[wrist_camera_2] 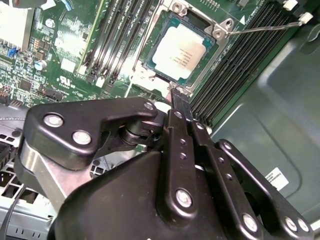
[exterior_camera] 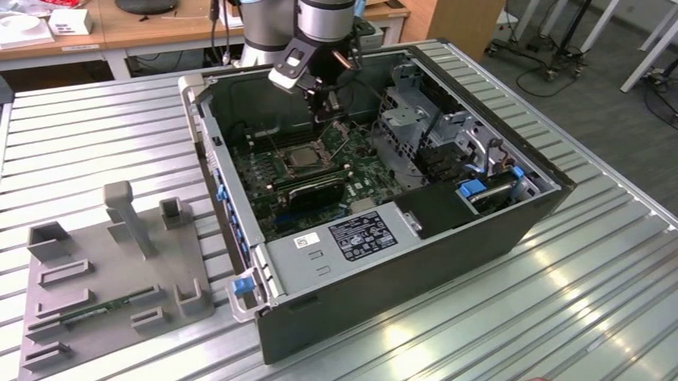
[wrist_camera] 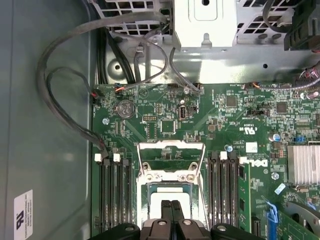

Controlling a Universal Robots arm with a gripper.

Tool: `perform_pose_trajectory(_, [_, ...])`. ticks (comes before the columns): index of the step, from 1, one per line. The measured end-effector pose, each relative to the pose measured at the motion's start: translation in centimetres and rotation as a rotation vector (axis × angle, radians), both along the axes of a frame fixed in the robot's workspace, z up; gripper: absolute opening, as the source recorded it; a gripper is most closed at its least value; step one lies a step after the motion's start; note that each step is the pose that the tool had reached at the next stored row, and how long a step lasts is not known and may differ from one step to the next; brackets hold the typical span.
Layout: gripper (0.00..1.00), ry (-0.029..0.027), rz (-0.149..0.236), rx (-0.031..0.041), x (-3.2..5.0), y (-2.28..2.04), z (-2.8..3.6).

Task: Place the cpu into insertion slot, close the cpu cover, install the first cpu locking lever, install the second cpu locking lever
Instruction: 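Close the cpu cover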

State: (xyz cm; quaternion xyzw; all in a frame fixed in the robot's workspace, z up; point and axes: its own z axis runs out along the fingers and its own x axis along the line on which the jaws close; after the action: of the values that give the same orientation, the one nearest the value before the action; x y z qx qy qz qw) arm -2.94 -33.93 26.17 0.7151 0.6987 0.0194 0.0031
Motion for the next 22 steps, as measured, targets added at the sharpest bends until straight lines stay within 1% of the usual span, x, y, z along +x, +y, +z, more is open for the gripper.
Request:
perform_pose_trajectory(6, [0.11, 0.0, 0.0, 0.0, 0.37, 0.0, 0.0])
perform_pose_trajectory(16, [0.11, 0.0, 0.0, 0.0, 0.58, 0.0, 0.0])
perform_pose_trajectory(22, [0.11, 0.0, 0.0, 0.0, 1.1, 0.0, 0.0])
